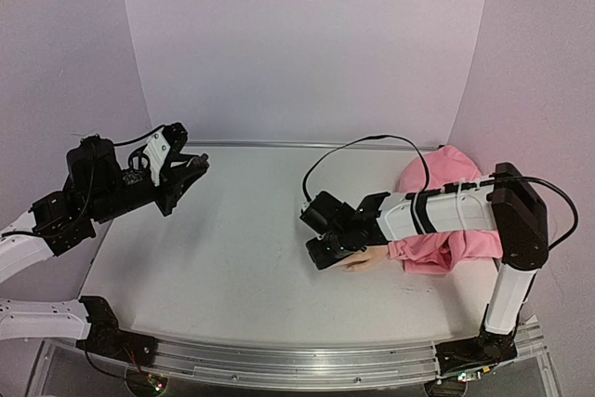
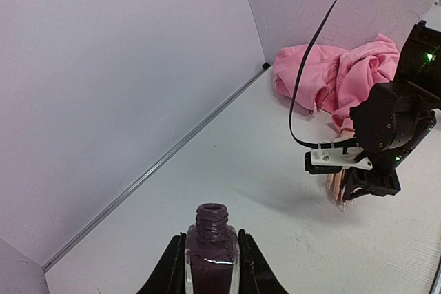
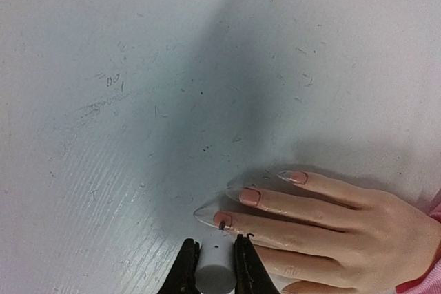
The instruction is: Paint the nails
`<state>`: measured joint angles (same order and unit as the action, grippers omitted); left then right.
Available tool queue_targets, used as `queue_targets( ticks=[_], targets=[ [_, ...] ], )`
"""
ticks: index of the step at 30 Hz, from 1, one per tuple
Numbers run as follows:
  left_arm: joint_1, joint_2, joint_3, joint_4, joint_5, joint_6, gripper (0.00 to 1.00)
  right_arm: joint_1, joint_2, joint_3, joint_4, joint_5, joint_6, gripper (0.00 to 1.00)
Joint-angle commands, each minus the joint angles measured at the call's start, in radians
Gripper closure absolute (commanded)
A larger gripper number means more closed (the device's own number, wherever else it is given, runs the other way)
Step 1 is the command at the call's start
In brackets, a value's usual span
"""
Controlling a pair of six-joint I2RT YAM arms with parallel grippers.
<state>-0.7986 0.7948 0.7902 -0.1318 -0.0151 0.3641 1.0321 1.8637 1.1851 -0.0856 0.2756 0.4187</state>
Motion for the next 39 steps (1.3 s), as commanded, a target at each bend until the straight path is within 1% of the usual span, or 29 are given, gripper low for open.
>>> queue_targets(
  ticks=[1, 22, 39],
  targets=[
    [-0.002, -0.014, 0.004, 0.04, -0.013, 0.005, 1.0, 0.005, 0.005, 0.041, -0.039, 0.025, 0.011, 1.0],
    [-0.002, -0.016, 0.001, 0.04, -0.017, 0.007, 1.0, 0.004, 0.025, 0.045, -0.042, 0.044, 0.022, 1.0],
    [-0.002, -0.02, 0.001, 0.04, -0.018, 0.007, 1.0, 0.005, 0.035, 0.046, -0.054, 0.03, 0.028, 1.0]
  ],
)
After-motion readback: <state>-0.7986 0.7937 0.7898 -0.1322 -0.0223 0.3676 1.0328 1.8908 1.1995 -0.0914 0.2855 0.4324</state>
